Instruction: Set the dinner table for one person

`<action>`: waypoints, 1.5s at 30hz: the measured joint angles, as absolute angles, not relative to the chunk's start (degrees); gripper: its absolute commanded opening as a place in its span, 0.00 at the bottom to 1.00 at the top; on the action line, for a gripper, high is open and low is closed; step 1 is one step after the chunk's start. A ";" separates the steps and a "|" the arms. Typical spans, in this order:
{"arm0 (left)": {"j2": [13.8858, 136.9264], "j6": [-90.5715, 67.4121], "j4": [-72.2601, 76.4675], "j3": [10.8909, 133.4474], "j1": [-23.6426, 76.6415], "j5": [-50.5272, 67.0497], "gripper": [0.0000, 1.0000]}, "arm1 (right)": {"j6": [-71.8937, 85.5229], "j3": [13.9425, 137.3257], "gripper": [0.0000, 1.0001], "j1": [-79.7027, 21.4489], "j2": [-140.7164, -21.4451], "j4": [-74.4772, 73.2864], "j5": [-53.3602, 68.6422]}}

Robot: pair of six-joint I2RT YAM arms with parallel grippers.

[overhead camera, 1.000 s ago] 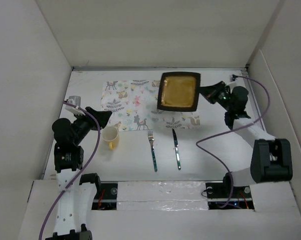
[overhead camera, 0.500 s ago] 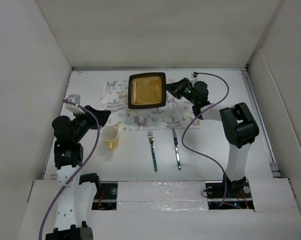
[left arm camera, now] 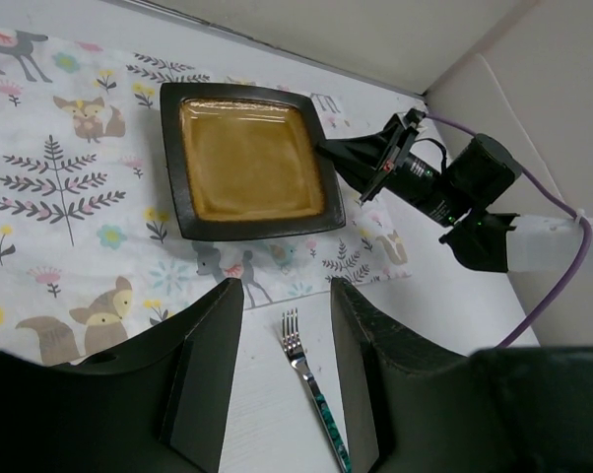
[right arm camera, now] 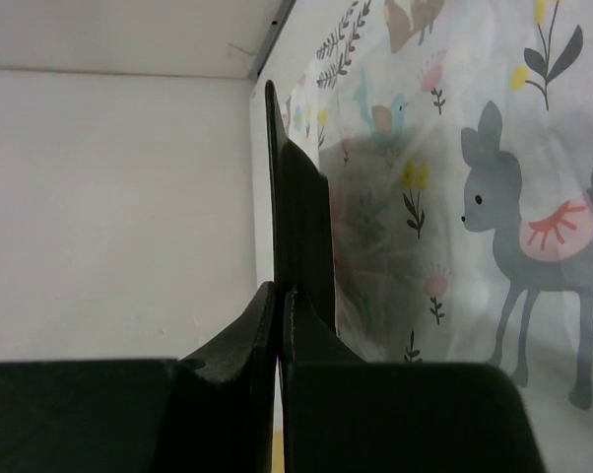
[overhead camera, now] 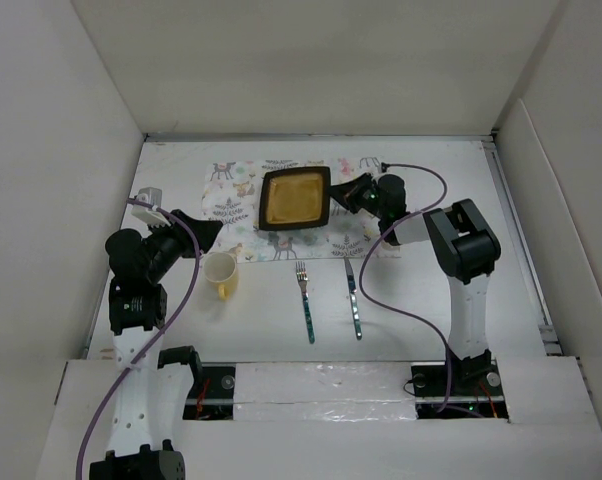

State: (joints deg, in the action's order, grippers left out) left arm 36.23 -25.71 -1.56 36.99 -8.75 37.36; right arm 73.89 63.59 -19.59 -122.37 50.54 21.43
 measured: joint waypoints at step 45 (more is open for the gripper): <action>35.48 -25.47 -2.61 36.99 -8.75 34.00 0.18 | 26.92 61.49 0.41 -47.53 -91.46 15.18 4.82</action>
